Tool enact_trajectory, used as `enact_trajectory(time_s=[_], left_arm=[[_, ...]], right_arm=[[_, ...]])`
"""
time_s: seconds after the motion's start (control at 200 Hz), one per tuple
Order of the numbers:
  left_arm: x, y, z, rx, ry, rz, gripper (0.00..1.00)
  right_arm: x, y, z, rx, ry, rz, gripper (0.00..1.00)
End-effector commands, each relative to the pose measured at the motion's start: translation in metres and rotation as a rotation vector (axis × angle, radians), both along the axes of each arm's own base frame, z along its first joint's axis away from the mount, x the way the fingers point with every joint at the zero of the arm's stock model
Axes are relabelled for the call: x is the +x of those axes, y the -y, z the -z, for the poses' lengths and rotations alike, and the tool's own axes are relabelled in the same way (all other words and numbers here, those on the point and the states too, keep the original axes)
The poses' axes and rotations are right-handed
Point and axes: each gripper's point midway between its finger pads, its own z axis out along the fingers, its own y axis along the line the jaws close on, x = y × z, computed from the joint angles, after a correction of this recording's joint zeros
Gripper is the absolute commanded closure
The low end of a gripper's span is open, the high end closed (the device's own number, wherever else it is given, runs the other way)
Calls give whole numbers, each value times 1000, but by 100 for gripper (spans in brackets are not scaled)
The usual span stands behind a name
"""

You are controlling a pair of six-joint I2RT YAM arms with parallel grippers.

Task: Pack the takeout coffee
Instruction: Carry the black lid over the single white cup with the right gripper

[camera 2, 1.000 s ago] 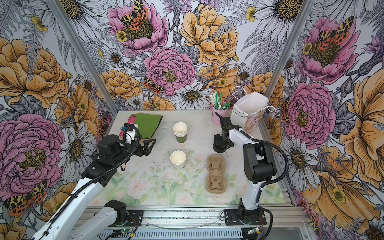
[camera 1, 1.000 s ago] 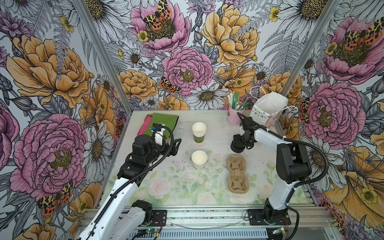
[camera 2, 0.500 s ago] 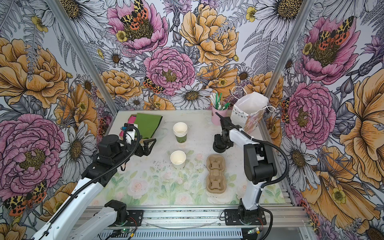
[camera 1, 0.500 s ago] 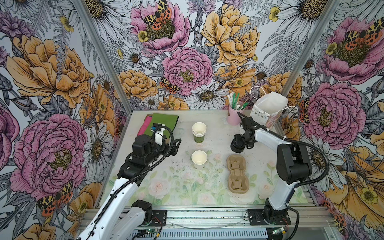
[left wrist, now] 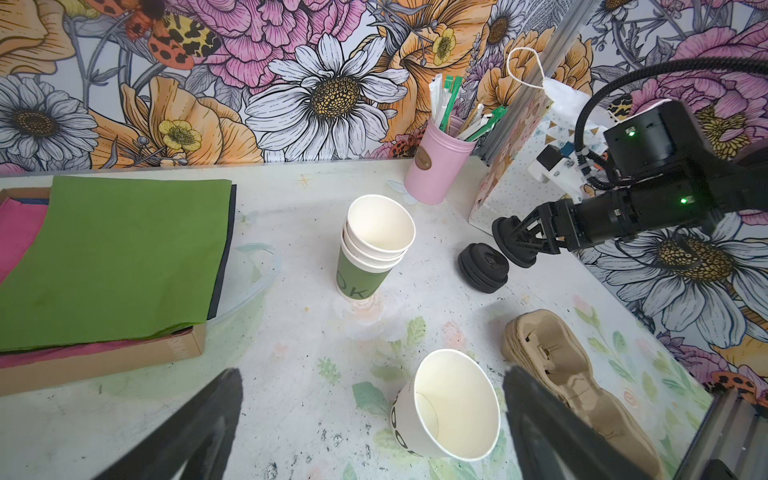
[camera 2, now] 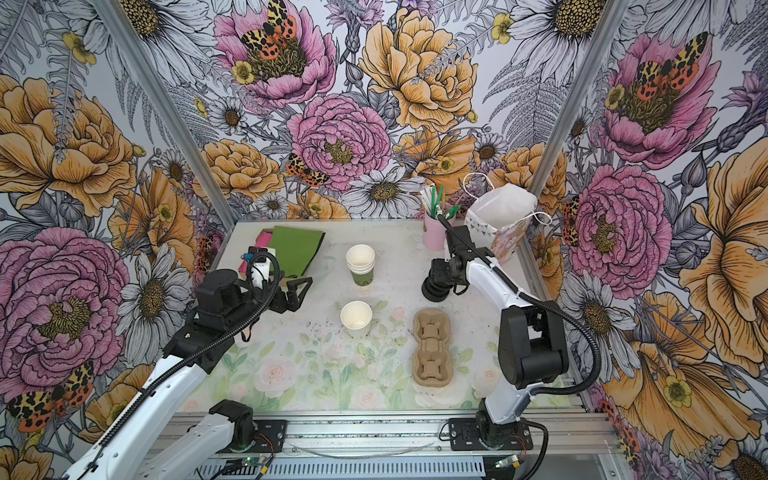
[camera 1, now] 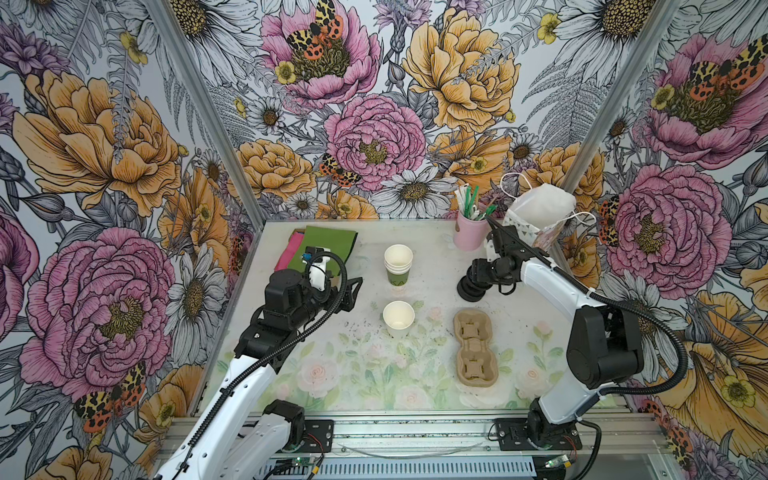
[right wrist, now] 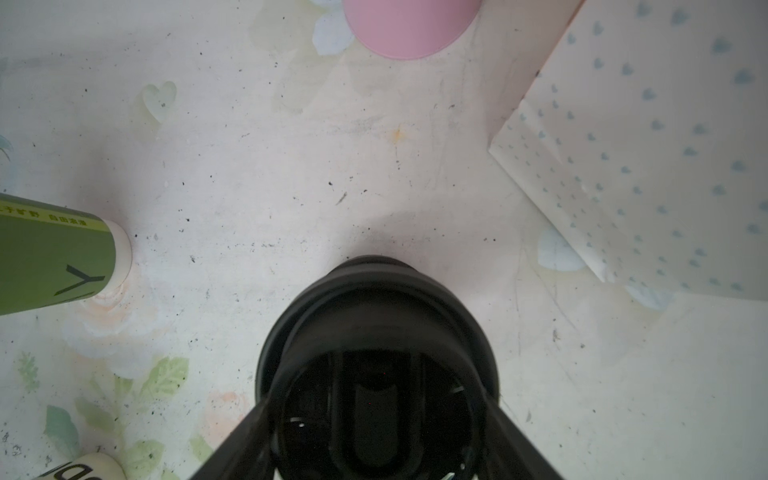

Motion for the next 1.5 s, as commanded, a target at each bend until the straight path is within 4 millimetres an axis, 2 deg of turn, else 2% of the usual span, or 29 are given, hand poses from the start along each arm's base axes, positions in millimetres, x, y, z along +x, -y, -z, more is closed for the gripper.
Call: enact_trajectory(time_s=[0.0,0.075,0.165,0.315,0.41,0.535,0.695,0.835,0.945,1.136,1.196,1.226,1.276,1.496], left_arm=[[-1,-4,-1,-2,7,-5,1],[-2,-4,-1,-2,9,-6,1],[-1,-4,-1,-1,8,-8,1],[-1,-4,0,-1,6,-8,1],[-1,-4,1,-3,0,-10,1],[1,-4,-1,-10,2,-14,1],[2,-2,-1,-57,-16,-28,1],[3,0,7,-121,-67,-45,1],[5,-1,14,-147,-104,-69,1],[5,1,23,-168,-119,-72,1],[5,1,23,-171,-120,-75,1],[5,2,23,-173,-121,-74,1],[5,2,23,-172,-119,-75,1],[5,3,26,-161,-119,-81,1]], right_arm=[[3,-5,-2,15,1,0,31],[2,-9,1,23,-7,-10,31],[3,-16,-6,30,10,-27,31],[1,-38,-40,40,97,-98,31],[-7,-64,-65,54,156,-180,31],[-25,-110,-90,85,206,-313,33],[-55,-166,-102,68,213,-497,33],[-82,-204,-101,48,192,-633,33],[-96,-221,-92,22,161,-703,33],[-114,-236,-65,-38,80,-779,33],[-114,-235,-59,-50,58,-784,33],[-124,-244,-57,-52,51,-817,33],[-127,-247,-54,-58,43,-831,33],[-129,-252,-47,-93,32,-852,33]])
